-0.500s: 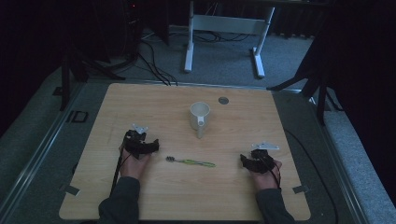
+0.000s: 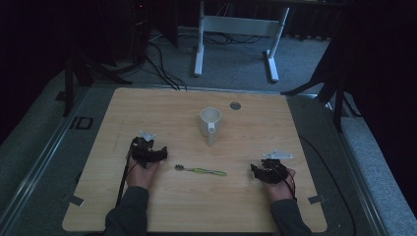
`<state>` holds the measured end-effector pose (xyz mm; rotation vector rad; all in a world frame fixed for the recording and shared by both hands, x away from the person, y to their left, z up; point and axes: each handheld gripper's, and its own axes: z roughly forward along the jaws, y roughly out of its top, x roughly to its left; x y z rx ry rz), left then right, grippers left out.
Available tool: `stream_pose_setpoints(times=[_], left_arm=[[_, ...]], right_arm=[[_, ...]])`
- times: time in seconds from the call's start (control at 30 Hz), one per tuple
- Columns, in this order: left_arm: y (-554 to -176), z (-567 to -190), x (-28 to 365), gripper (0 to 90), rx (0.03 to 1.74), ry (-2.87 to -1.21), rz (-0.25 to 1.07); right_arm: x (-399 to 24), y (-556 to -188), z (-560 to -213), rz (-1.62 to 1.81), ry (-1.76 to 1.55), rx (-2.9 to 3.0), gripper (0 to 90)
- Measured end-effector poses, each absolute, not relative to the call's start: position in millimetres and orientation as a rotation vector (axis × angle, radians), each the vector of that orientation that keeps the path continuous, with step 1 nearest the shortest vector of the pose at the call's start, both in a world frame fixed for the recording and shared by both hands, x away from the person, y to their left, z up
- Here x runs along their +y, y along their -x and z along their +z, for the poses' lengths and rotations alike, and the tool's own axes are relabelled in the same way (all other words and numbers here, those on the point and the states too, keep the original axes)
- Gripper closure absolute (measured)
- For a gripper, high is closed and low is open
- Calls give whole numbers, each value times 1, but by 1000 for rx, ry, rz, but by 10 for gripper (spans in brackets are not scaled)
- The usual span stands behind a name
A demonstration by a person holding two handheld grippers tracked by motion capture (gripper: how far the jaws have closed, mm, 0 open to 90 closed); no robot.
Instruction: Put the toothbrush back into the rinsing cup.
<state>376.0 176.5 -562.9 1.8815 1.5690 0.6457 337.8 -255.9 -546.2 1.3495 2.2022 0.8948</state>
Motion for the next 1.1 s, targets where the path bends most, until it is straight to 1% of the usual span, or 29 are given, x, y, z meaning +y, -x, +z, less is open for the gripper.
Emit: stream_pose_setpoints(times=[0.17, 0.57, 0.83, 1.1], left_arm=[[-376, -563, 177, 178, 1569, -1883, 646], [-376, -563, 177, 178, 1569, -1883, 646], [-376, -563, 176, 178, 1571, -1879, 646], [-376, -563, 176, 178, 1571, -1879, 646]], right_arm=[[-251, -339, -538, 900, -1314, 2225, 510], [-246, -346, -520, 925, -1255, 2280, 514], [-239, -349, -514, 944, -1218, 2324, 529], [-222, -350, -510, 949, -1121, 2392, 546]])
